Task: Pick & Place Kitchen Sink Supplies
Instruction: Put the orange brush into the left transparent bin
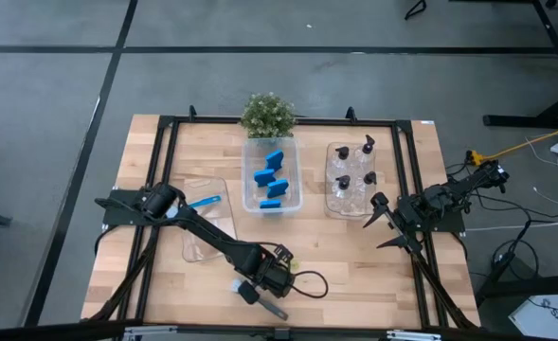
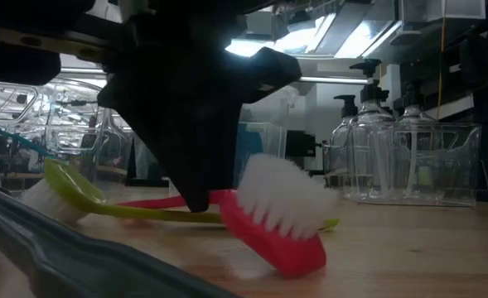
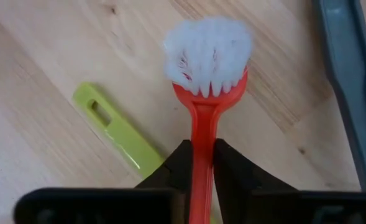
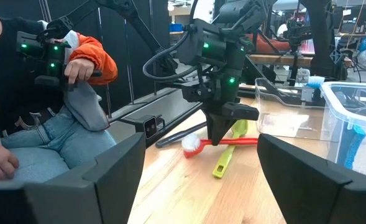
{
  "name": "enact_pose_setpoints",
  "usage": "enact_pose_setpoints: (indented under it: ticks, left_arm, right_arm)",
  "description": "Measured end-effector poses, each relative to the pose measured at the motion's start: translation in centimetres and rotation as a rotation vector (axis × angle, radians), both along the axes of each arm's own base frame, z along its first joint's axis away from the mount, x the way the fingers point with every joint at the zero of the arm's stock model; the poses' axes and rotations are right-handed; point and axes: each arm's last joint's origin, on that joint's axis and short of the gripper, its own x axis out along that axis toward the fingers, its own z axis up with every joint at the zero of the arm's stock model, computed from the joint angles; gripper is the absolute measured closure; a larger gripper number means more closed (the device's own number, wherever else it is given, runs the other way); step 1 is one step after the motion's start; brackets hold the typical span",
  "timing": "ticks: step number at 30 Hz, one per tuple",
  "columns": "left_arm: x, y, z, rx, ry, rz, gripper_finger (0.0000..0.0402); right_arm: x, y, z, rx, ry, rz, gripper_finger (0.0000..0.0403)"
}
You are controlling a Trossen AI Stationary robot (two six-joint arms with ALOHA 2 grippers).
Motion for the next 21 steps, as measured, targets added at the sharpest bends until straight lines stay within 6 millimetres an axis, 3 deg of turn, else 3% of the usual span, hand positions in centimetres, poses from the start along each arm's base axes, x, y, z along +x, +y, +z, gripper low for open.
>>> enact_pose_setpoints:
  ticks: [11,21]
  left_arm:
    - [0.1,0.0,0.5,-0.051,0.001,0.133,0.0365]
    - [-0.7,0.3,6.2,-0.126,-0.127,0.202,0.0369]
  right_arm:
    - [0.0,0.0,0.0,0.0,0.0,0.0,0.0095]
    - [0.0,0.0,0.0,0.0,0.0,0.0,0.0095]
